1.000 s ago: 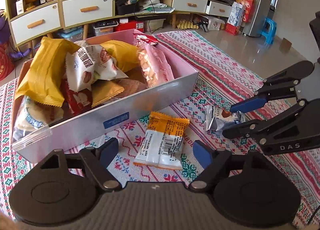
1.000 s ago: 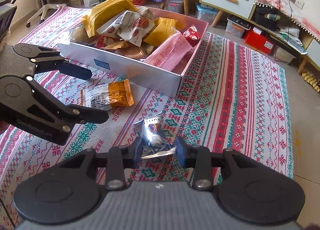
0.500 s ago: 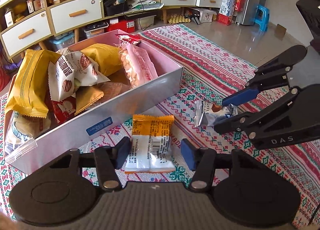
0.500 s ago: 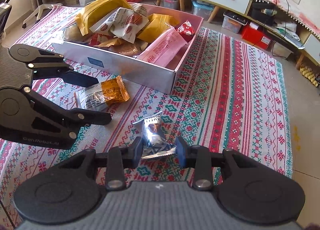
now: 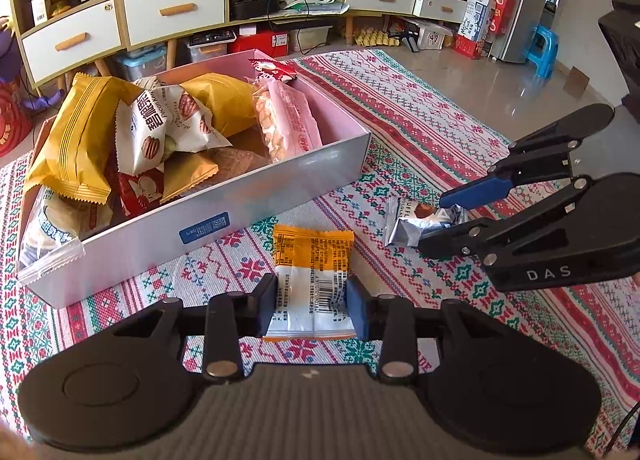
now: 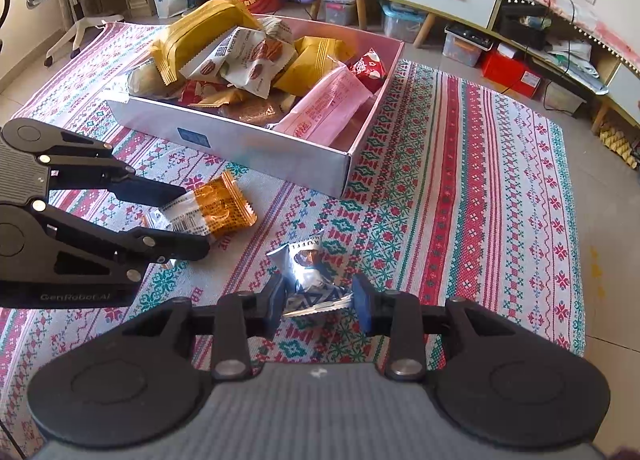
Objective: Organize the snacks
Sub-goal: 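Grasp the orange-labelled packet with the left tool while the right tool grasps the silver foil packet, then carry both packets into the box and open both tools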
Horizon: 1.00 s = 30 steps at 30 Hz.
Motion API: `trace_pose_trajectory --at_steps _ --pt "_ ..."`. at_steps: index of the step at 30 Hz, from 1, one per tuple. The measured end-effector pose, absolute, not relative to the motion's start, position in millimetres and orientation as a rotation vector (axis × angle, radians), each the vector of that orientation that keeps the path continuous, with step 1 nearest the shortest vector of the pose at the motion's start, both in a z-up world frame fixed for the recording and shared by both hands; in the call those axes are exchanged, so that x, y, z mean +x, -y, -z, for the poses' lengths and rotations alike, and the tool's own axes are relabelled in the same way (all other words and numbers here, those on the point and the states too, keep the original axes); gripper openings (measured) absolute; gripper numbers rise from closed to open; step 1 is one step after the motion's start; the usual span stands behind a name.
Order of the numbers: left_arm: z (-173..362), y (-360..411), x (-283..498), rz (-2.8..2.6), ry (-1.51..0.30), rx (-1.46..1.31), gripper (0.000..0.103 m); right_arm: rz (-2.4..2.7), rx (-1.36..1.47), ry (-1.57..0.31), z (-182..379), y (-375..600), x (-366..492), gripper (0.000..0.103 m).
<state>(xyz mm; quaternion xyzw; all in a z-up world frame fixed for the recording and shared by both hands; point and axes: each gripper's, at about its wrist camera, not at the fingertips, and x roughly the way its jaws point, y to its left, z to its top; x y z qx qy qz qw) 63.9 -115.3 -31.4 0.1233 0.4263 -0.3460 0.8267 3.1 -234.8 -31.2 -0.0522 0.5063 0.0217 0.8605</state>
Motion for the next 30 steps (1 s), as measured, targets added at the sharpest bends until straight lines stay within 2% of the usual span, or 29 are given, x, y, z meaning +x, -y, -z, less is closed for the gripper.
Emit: trace_pose_trajectory --at_steps 9,16,19,21,26,30 --pt "26.2 109.1 64.5 0.728 -0.917 0.231 0.035 -0.035 -0.059 -1.062 24.1 238.8 5.9 0.033" --pt "25.1 110.7 66.3 0.72 -0.924 0.241 0.034 -0.046 -0.059 -1.079 26.0 237.4 6.1 0.033" --pt "27.5 115.5 66.8 0.705 -0.924 0.254 0.04 -0.052 -0.065 -1.108 32.5 236.3 6.8 0.035" --pt "29.3 118.4 66.7 0.703 -0.92 0.261 0.049 -0.044 -0.064 -1.117 35.6 236.6 7.3 0.037" --pt "37.7 126.1 67.9 0.678 -0.928 0.279 0.055 -0.043 -0.06 -1.112 38.7 236.1 7.9 0.039" --pt "39.6 129.9 67.0 0.661 -0.917 0.283 0.055 -0.047 -0.078 -1.102 40.8 232.0 8.5 0.04"
